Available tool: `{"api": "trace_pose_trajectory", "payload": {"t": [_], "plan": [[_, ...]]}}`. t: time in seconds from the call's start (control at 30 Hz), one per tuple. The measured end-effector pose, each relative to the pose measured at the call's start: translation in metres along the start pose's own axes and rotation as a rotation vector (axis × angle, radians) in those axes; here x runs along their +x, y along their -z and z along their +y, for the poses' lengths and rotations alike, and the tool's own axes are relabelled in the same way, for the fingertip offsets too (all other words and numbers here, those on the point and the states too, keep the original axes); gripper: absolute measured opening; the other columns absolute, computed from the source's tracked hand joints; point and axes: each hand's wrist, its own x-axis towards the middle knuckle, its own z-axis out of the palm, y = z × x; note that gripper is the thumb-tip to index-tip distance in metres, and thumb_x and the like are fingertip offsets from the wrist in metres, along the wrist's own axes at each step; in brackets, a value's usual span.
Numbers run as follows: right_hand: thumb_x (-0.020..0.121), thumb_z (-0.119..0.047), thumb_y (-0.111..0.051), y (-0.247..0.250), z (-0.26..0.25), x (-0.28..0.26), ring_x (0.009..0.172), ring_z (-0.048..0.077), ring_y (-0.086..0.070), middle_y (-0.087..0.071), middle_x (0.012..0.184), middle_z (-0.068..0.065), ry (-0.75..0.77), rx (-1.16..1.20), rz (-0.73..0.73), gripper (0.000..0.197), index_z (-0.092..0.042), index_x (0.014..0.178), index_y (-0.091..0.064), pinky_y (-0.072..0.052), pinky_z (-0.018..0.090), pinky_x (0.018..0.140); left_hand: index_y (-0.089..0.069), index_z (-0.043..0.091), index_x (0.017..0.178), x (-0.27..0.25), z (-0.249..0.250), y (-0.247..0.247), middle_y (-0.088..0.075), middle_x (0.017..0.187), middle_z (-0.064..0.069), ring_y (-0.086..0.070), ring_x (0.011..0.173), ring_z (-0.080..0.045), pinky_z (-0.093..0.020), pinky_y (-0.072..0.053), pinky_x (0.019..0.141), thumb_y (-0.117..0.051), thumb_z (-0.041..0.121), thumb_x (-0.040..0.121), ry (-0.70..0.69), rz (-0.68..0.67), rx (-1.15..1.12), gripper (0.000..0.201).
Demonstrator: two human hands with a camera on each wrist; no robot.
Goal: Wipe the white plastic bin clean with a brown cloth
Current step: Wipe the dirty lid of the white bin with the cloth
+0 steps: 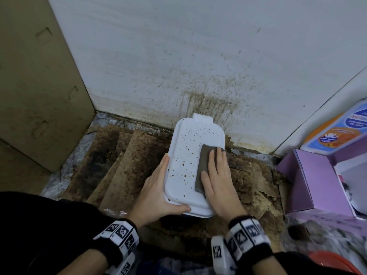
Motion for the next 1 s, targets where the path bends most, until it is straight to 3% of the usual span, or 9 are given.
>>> {"api": "trace_pose_trajectory", "payload": {"t": [0.2, 0.33, 0.43, 0.63, 0.77, 1.0], "plan": [[0.101, -0.048, -0.009, 0.011, 0.014, 0.046, 0.149, 0.012, 0.028, 0.023, 0.167, 0.006, -0.028, -0.031, -0.045, 0.071, -0.013, 0.160, 0.011, 0.003, 0.037, 0.127, 0.014, 0.045, 0.158, 0.002, 0.000, 0.002, 0.014, 0.164, 0.034, 0.002, 0.154, 0.005, -0.049, -0.017, 0.126, -0.085, 0.075, 0.056, -0.006, 0.005, -0.005, 0.146], [0.108, -0.040, -0.015, 0.008, 0.005, 0.031, 0.147, 0.010, 0.032, 0.024, 0.166, 0.002, -0.031, -0.019, -0.012, 0.063, -0.014, 0.160, 0.010, 0.006, 0.033, 0.126, 0.017, 0.046, 0.158, 0.000, 0.001, 0.001, 0.014, 0.164, 0.034, 0.001, 0.155, 0.004, -0.047, -0.017, 0.125, -0.085, 0.075, 0.056, 0.001, -0.002, 0.021, 0.147], [0.103, -0.042, -0.006, 0.000, -0.003, 0.003, 0.147, 0.007, 0.035, 0.023, 0.164, 0.003, 0.023, -0.031, 0.060, 0.062, -0.016, 0.157, 0.011, 0.006, 0.032, 0.126, 0.021, 0.048, 0.156, -0.002, 0.003, 0.002, 0.016, 0.162, 0.036, 0.002, 0.154, 0.004, -0.046, -0.015, 0.125, -0.084, 0.075, 0.057, 0.010, -0.010, 0.015, 0.146], [0.108, -0.033, -0.017, -0.023, -0.019, -0.053, 0.157, 0.019, 0.013, 0.015, 0.169, 0.001, 0.002, 0.034, 0.153, 0.060, -0.014, 0.161, 0.001, 0.001, 0.032, 0.127, 0.018, 0.049, 0.156, -0.002, 0.003, -0.001, 0.010, 0.165, 0.034, -0.001, 0.155, 0.004, -0.056, -0.022, 0.124, -0.088, 0.071, 0.056, 0.018, 0.005, -0.037, 0.147], [0.108, -0.035, -0.026, -0.025, -0.024, -0.055, 0.155, 0.012, 0.017, 0.019, 0.168, -0.012, -0.057, 0.135, 0.186, 0.061, -0.023, 0.162, 0.000, 0.009, 0.023, 0.124, 0.017, 0.049, 0.156, -0.001, 0.003, -0.002, 0.010, 0.165, 0.034, -0.001, 0.155, 0.003, -0.057, -0.024, 0.123, -0.085, 0.074, 0.057, 0.005, 0.008, -0.057, 0.144], [0.106, -0.046, -0.025, -0.011, -0.006, -0.023, 0.153, 0.010, 0.024, 0.027, 0.165, -0.013, -0.051, 0.194, 0.109, 0.065, -0.029, 0.161, 0.005, 0.004, 0.029, 0.123, 0.016, 0.049, 0.157, 0.000, 0.001, -0.003, 0.014, 0.163, 0.035, 0.005, 0.153, 0.007, -0.053, -0.019, 0.126, -0.088, 0.066, 0.061, -0.009, -0.009, -0.060, 0.143]]}}
